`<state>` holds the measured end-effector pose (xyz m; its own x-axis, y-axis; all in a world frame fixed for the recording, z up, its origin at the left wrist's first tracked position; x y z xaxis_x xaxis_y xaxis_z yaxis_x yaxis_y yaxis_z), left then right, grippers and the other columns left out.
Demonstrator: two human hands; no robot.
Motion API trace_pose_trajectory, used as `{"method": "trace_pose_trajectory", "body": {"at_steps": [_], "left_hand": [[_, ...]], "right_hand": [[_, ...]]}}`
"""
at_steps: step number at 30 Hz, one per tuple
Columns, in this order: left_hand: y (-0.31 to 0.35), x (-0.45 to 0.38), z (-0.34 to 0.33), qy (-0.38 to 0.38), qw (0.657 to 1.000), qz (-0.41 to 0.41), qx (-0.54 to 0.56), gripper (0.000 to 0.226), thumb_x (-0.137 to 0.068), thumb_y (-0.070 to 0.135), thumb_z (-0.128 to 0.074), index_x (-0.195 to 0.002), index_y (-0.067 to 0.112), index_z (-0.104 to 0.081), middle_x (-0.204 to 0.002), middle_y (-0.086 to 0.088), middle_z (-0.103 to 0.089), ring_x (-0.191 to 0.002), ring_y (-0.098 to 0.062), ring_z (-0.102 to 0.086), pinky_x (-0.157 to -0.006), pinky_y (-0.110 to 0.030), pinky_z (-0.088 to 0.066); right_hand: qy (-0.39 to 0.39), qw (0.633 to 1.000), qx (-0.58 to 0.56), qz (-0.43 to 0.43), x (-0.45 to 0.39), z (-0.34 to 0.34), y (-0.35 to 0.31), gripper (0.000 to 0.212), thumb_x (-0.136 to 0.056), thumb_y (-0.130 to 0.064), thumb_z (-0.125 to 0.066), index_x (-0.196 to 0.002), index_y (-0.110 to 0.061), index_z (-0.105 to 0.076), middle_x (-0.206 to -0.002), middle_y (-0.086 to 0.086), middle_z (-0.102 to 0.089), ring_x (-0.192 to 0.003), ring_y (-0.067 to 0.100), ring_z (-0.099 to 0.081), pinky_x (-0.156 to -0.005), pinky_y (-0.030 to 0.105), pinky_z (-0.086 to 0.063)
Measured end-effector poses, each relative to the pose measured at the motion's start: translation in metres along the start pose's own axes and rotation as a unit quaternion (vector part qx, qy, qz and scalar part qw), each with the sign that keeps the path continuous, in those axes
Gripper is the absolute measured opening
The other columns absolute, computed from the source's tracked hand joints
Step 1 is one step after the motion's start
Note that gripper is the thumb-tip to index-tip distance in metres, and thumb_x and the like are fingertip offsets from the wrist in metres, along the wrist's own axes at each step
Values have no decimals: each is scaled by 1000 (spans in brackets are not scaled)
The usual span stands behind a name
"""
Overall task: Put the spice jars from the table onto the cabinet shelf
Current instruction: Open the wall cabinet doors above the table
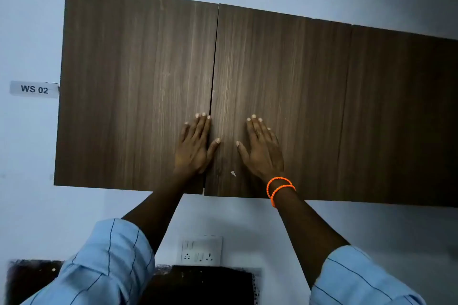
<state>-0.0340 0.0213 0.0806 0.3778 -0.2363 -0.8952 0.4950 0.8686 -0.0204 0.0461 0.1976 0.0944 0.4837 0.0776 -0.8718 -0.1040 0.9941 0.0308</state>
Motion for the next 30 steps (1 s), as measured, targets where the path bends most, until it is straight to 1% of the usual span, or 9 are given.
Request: {"method": "trace_pose_trajectory", "body": {"at_steps": [6,12,14,18,21,23,25,27,30], "left_hand": [[1,13,-13,-59,997,27,49,77,-104,63,-13,-163,17,6,-171,-4,6,-158,-17,11,-130,-46,-1],[20,39,-34,-55,957,100,266,76,-106,52,-36,-164,14,-3,-172,-5,-3,-159,-21,0,-129,-50,-7],[18,41,-38,-36,911,168,375,71,-106,42,-48,-163,16,-14,-171,-6,-14,-158,-25,-12,-127,-53,-14],[15,38,-35,-22,752,271,600,43,-107,22,-50,-147,13,-37,-146,-12,-46,-135,-32,-48,-114,-57,-41],[1,42,-35,-35,699,322,637,39,-109,27,-42,-145,12,-39,-142,-15,-51,-131,-35,-52,-113,-57,-42],[7,57,-49,-110,644,347,673,52,-108,47,-34,-144,12,-47,-140,-17,-58,-130,-37,-56,-111,-59,-43],[21,76,-54,-176,621,336,686,63,-104,62,-28,-135,16,-59,-133,-13,-66,-124,-32,-63,-109,-57,-44],[32,86,-54,-190,609,308,706,57,-104,61,-32,-124,21,-68,-128,-9,-71,-122,-28,-66,-107,-52,-47],[50,96,-46,-203,538,289,766,45,-105,49,-45,-121,16,-71,-121,-10,-74,-119,-28,-68,-102,-47,-53]], "right_hand": [[-23,1000,18,1,11,-14,0,79,-102,-57,-40,-165,-16,-13,-173,4,-9,-161,21,-9,-129,40,-11],[-108,994,11,-1,50,-64,1,96,-93,-57,-57,-165,-18,-7,-174,3,-4,-161,22,-3,-131,42,-9],[-137,990,8,-8,63,-79,1,105,-90,-56,-65,-165,-18,-2,-174,2,1,-161,22,1,-130,41,-6],[-155,988,-1,-13,89,-97,-1,115,-84,-54,-73,-165,-20,1,-174,0,7,-161,21,5,-132,43,-10],[-135,991,-16,-14,107,-98,-7,121,-82,-52,-77,-165,-19,3,-173,0,13,-161,21,9,-132,41,-10],[-111,993,-26,-19,117,-94,-8,121,-82,-50,-79,-165,-18,3,-173,0,12,-161,21,8,-131,39,-8],[-78,996,-30,-15,125,-84,-8,116,-83,-48,-77,-165,-17,-1,-174,1,6,-161,21,4,-130,41,-12],[-35,999,-36,-4,133,-70,-4,106,-87,-46,-73,-165,-16,-7,-174,2,-2,-161,21,-2,-129,45,-21],[27,998,-53,5,152,-45,4,97,-88,-44,-66,-164,-16,-13,-174,2,-10,-161,20,-7,-125,47,-30]]}}
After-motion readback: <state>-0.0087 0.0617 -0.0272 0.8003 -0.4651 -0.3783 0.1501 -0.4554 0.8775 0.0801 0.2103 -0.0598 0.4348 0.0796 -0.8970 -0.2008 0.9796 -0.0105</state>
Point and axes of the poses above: each hand's wrist, its own x-axis away from the middle knuckle, its own z-axis out of the back of the hand, y = z × x, the point moved 9 cm from there along -x, towards the middle knuckle
